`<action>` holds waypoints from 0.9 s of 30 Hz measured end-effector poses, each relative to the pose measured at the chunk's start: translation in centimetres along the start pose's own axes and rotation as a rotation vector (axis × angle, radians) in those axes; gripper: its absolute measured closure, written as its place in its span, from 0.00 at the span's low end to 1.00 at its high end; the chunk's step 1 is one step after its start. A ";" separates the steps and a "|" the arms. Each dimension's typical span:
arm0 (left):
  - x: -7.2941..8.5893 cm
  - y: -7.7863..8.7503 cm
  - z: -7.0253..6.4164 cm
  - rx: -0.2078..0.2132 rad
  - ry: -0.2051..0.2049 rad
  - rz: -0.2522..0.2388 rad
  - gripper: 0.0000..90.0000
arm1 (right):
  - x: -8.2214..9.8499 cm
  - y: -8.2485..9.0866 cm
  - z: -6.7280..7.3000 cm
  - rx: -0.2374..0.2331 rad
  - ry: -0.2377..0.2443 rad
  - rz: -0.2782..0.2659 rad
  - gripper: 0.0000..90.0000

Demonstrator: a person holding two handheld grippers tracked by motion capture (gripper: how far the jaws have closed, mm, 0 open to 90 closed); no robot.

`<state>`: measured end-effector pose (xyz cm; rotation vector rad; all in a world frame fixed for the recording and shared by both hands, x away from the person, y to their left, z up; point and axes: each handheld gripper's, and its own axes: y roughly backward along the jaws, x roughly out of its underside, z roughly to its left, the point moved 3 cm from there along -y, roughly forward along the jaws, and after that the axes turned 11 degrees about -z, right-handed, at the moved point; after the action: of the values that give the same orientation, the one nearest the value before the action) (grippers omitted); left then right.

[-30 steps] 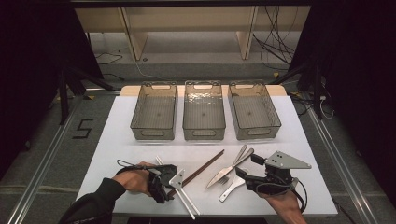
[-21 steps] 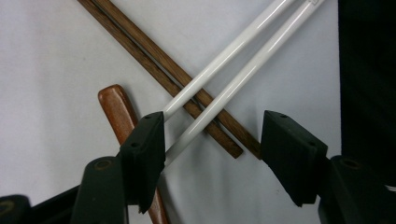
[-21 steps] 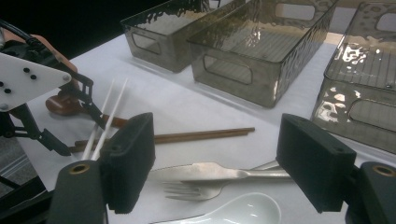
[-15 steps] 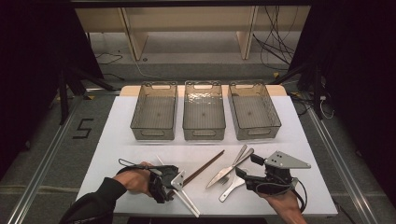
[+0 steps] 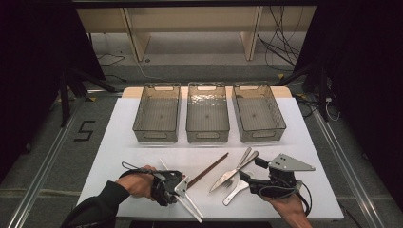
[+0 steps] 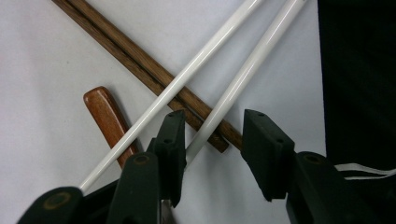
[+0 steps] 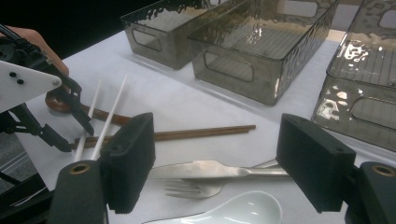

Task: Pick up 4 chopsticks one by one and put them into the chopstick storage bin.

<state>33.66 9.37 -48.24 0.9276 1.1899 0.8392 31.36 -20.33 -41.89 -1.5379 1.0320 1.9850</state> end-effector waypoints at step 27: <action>0.4 0.0 -0.1 0.031 -0.035 0.015 0.85 | 0.0 -0.1 -0.5 0.007 -0.044 -0.003 0.34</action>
<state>33.61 9.76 -48.41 0.9740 1.1696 0.8160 31.75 -20.69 -42.00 -1.4848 1.0175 2.0024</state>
